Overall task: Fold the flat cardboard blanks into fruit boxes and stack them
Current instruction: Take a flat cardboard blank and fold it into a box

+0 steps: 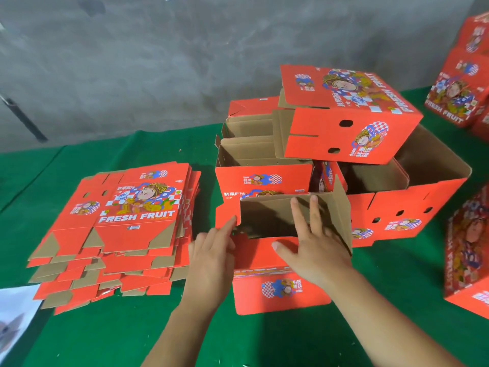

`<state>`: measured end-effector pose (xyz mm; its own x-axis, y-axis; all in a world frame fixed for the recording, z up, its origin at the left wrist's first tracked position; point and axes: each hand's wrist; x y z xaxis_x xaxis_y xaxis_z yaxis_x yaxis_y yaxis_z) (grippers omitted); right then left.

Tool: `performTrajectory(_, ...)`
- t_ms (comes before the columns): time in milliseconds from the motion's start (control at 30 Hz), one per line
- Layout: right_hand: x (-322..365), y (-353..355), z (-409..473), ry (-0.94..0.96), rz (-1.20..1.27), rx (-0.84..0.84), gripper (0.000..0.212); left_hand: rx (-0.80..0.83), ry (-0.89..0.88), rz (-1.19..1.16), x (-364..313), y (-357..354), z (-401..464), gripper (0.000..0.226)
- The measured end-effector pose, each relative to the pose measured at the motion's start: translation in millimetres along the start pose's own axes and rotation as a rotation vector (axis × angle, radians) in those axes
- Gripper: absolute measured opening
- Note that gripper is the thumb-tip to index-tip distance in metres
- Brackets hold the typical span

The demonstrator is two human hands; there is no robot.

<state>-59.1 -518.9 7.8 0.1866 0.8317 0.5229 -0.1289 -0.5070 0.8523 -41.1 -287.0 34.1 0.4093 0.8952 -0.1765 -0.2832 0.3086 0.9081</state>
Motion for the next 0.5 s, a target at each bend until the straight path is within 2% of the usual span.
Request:
performTrajectory(167, 0.6, 3.5, 5.7, -0.01, 0.095, -0.024, 0.107, -0.071, 0.046, -0.032, -4.0, -6.9, 12.4, 0.049)
performTrajectory(267, -1.9, 1.7, 7.5, 0.011, 0.141, -0.07, 0.115, -0.026, 0.121, -0.128, -7.0, -16.3, 28.7, 0.057)
performTrajectory(333, -2.2, 3.8, 10.6, 0.011, 0.106, -0.057, 0.114, 0.01, 0.062, -0.029, -12.5, -22.5, 29.3, 0.062)
performTrajectory(400, -3.5, 7.8, 15.5, -0.013, 0.067, -0.02, 0.109, 0.01, -0.026, 0.089, -15.9, -29.5, 22.0, 0.052)
performTrajectory(433, -4.7, 10.2, 16.3, -0.017, 0.059, -0.015, 0.107, 0.008, -0.027, 0.119, -16.2, -32.1, 19.7, 0.044)
performTrajectory(500, -3.3, 14.8, 11.9, 0.055, 0.055, -0.1, 0.101, 0.023, 0.047, 0.151, -16.2, -36.0, 20.9, 0.048)
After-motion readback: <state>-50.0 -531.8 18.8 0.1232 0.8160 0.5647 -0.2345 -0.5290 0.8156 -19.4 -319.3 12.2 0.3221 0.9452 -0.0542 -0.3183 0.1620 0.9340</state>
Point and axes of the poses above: each hand's wrist, its own z-axis towards the middle knuckle, its own y-axis out of the back of the hand, x = y × z, and after that the axes turned 14 degrees about z, right-handed
